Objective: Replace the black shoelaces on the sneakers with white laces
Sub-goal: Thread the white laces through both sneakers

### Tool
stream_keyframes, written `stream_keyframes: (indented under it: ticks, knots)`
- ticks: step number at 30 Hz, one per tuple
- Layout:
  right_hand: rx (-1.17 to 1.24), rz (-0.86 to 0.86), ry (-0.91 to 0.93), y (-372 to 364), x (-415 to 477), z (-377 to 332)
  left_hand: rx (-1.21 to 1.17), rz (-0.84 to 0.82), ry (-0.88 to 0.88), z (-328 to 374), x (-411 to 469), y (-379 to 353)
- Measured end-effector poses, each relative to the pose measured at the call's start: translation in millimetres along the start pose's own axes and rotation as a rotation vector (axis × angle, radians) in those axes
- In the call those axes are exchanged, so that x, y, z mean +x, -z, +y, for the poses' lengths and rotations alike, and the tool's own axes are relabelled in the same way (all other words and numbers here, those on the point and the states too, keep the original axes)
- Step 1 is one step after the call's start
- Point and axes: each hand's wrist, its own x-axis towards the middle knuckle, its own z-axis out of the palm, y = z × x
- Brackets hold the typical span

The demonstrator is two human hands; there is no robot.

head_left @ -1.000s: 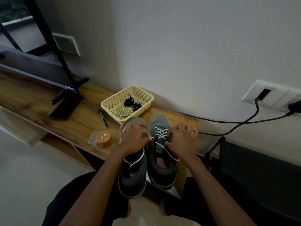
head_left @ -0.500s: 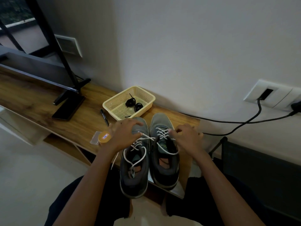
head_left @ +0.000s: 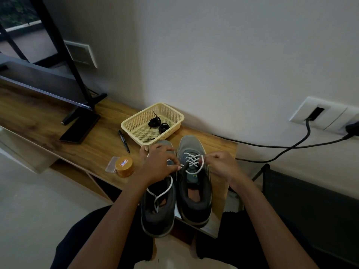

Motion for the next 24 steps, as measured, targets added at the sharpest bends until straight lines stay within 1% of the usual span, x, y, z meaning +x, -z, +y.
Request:
stream_keyframes:
  ticks: [4,7,11,16,18,20,24]
  knots:
    - [-0.198,0.053,0.059,-8.2,7.0,12.1,-0.049,-0.015,0.019,2.1,-0.6,0.0]
    - [-0.382,0.107,0.06,-7.7,7.6,12.4,-0.077,-0.027,0.016,1.7,-1.5,4.5]
    - [-0.365,0.102,0.024,-6.1,9.3,15.6,-0.149,-0.036,0.058,-4.5,-3.4,14.4]
    - [-0.404,0.108,0.019,-4.5,8.1,13.7,-0.216,-0.043,0.132,-22.8,-3.9,27.1]
    - [-0.393,0.102,0.009,-3.7,6.3,11.9,-0.189,-0.03,0.168,-27.7,-6.3,32.5]
    - [-0.401,0.105,0.019,-3.9,4.2,9.3,-0.117,-0.011,0.128,-24.9,-6.1,32.5]
    - [-0.479,0.146,0.06,-5.5,-0.8,3.4,-0.09,0.031,-0.04,-3.4,-4.3,18.0]
